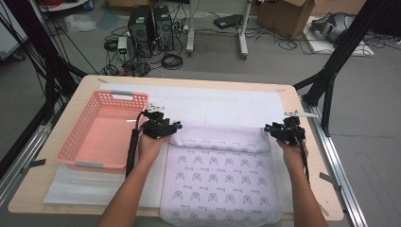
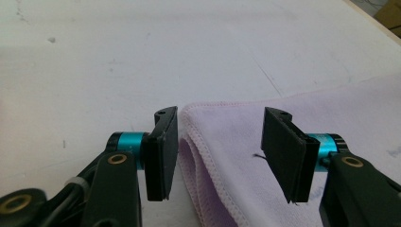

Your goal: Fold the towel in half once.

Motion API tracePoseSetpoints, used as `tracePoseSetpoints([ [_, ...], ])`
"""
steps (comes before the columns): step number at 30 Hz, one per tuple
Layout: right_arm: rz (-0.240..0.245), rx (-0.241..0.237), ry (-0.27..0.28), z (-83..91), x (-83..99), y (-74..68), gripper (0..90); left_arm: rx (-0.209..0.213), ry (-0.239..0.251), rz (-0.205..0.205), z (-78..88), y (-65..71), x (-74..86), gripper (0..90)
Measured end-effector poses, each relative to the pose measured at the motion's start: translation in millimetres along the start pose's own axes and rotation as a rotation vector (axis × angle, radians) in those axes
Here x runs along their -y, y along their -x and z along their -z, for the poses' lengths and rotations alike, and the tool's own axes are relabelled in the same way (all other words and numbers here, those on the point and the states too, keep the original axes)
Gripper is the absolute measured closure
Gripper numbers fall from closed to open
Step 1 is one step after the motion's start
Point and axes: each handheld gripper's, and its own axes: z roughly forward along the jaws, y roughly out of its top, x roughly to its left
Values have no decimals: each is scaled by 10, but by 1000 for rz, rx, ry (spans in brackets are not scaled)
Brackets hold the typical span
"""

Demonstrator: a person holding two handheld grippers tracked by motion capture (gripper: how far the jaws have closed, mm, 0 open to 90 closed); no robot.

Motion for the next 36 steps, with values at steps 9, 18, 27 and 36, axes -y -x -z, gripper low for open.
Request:
tracePoseSetpoints([
  [9, -37, -144, -34, -4, 25, -26, 542, 42, -97, -16, -126, 30, 77, 686],
  [18, 22, -48, -114, -99, 119, -47, 871, 40, -106, -64, -39, 40, 103, 844],
  [27, 40, -108, -36, 236, 300, -54, 871, 67, -19, -84, 264, 146, 164, 842],
  [36, 81, -146, -16, 541, 578, -167, 871, 105, 7, -116, 621, 279, 468, 836],
])
